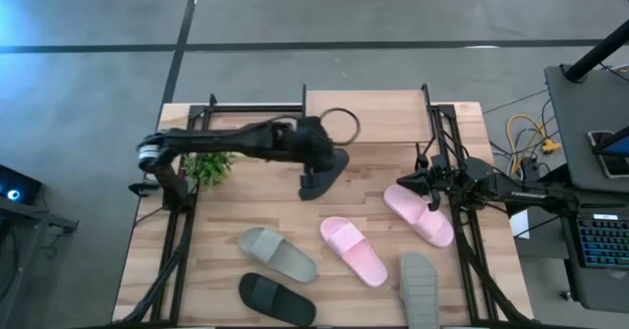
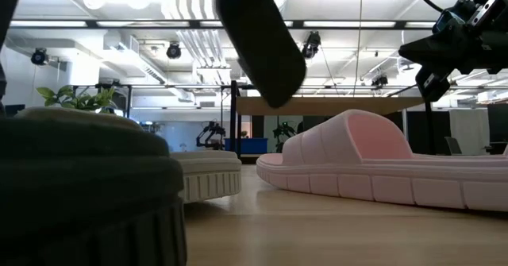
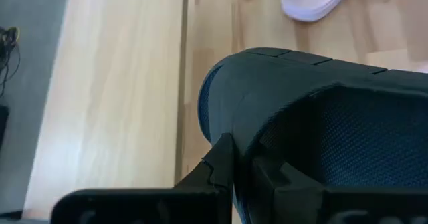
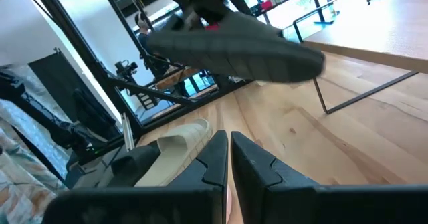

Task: Pick and place slides into the shelf
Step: Move the top black slipper under the shelf

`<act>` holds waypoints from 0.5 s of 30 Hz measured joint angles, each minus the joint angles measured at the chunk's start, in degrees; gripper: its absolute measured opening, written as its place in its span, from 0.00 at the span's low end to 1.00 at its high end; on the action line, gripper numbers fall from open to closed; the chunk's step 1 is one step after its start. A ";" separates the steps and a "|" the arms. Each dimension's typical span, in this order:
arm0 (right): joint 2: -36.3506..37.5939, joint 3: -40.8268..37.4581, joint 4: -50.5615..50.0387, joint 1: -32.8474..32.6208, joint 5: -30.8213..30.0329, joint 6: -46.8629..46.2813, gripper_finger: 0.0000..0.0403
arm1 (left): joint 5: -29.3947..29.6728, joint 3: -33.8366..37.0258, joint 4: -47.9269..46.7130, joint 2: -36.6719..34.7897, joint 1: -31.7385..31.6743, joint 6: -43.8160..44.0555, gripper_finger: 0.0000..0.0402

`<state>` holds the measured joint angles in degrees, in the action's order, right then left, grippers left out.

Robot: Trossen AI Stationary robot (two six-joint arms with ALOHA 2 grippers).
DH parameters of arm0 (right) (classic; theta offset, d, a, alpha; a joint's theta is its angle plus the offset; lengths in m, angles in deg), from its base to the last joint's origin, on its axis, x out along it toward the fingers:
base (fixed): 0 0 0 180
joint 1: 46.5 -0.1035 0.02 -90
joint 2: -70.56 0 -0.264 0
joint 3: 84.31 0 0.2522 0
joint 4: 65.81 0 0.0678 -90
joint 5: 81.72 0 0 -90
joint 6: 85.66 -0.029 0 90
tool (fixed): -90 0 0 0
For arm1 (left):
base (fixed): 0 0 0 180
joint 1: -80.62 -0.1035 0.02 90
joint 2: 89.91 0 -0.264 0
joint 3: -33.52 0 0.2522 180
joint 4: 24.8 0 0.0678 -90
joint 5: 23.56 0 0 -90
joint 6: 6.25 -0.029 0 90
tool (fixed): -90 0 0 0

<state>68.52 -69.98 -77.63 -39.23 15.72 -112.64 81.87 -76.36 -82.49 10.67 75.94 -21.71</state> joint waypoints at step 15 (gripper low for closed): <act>0.02 0.01 0.00 0.02 0.00 0.01 0.03 | 5.99 -9.90 0.68 17.78 2.18 -3.35 0.00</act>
<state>68.54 -69.97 -77.63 -39.21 15.72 -112.63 87.86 -86.26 -81.81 28.45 78.11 -25.06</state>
